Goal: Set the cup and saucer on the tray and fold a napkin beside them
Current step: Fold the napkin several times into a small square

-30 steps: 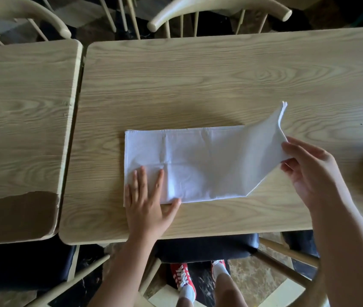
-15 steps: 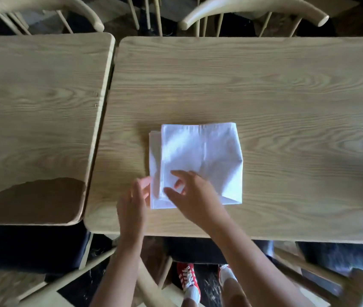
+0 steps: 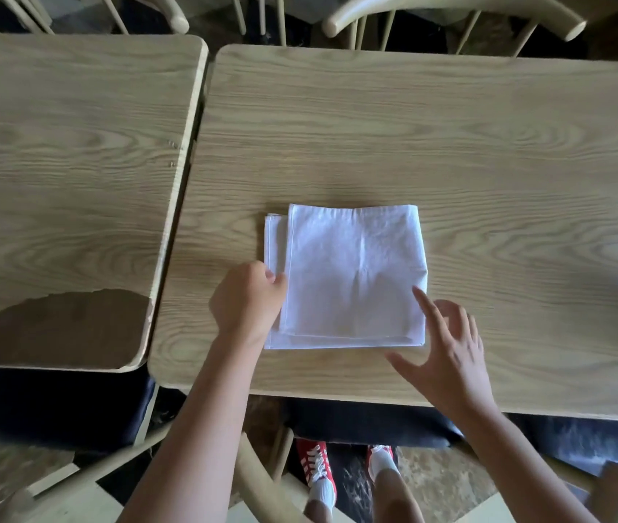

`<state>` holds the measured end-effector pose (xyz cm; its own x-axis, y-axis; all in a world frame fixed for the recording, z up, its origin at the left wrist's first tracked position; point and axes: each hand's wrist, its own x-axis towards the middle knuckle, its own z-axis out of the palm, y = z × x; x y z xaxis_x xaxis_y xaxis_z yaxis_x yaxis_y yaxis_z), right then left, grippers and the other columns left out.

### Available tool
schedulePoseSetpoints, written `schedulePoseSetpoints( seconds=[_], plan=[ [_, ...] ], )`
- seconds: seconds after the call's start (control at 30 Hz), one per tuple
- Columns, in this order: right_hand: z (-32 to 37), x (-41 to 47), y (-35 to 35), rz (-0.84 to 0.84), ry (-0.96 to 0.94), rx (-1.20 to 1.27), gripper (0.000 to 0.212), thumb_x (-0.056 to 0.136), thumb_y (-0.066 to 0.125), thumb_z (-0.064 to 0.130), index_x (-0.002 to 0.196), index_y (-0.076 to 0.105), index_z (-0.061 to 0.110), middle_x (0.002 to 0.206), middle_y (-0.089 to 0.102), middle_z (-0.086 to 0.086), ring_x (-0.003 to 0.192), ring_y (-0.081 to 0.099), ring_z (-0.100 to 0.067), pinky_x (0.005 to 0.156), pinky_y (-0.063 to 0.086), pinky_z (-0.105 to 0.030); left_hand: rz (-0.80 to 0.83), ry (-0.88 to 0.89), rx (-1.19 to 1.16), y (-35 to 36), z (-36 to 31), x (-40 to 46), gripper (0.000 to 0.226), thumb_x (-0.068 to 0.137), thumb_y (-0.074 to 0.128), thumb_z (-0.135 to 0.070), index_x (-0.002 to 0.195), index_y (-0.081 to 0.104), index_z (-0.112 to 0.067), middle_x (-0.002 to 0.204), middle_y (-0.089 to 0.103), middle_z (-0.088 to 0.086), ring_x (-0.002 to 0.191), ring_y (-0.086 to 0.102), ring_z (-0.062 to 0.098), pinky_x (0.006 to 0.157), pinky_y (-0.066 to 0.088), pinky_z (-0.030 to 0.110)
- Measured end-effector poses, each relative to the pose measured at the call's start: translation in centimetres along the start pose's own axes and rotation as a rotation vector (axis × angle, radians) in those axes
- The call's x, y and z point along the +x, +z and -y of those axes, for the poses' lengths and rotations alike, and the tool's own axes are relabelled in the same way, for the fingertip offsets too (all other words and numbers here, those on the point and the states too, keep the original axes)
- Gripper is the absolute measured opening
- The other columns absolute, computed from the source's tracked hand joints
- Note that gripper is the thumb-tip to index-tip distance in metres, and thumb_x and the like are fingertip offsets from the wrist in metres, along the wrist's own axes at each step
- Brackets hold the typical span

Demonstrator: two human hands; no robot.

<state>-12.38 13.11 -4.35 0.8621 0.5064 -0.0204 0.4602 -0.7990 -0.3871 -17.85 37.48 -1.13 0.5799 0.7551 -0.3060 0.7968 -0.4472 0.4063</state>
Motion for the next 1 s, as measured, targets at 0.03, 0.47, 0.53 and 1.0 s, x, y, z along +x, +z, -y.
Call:
schedulePoseSetpoints(
  seconds=[0.03,0.47,0.53,1.0],
  plan=[
    [0.0,0.0,0.3,-0.031,0.016,0.016,0.090,0.058,0.081,0.031,0.136,0.036,0.022,0.109,0.049,-0.010,0.097,0.048,-0.030,0.086,0.044,-0.044,0.032,-0.010,0.017,0.0,0.1,0.0,0.024,0.083,0.052,-0.027,0.061,0.053,-0.016,0.064,0.054,-0.003,0.060,0.048,0.023,0.058,0.036,0.028],
    [0.4,-0.3,2.8,-0.198,0.131,0.204,0.064,0.067,0.055,0.023,0.130,0.041,0.019,0.112,0.055,-0.012,0.097,0.041,-0.023,0.086,0.035,-0.038,0.116,-0.086,-0.094,1.5,-0.2,-0.5,0.012,0.074,0.055,-0.011,0.075,0.059,-0.023,0.075,0.061,-0.005,0.071,0.056,0.023,0.057,0.033,0.025],
    [0.4,-0.4,2.9,-0.212,0.126,0.212,0.062,0.069,0.048,0.028,0.129,0.040,0.019,0.111,0.056,-0.012,0.097,0.041,-0.022,0.087,0.031,-0.033,0.105,-0.096,-0.166,1.4,-0.4,-0.7,0.008,0.076,0.054,-0.014,0.078,0.057,-0.020,0.074,0.062,-0.004,0.074,0.059,0.023,0.055,0.033,0.026],
    [0.2,-0.8,3.2,-0.244,0.122,0.207,0.072,0.062,0.026,0.003,0.129,0.045,0.022,0.110,0.055,-0.013,0.093,0.041,-0.024,0.092,0.027,-0.030,-0.292,0.076,-0.393,2.3,1.8,-3.4,0.006,0.082,0.060,-0.014,0.078,0.065,-0.013,0.072,0.068,0.000,0.068,0.062,0.019,0.057,0.048,0.032]
  ],
)
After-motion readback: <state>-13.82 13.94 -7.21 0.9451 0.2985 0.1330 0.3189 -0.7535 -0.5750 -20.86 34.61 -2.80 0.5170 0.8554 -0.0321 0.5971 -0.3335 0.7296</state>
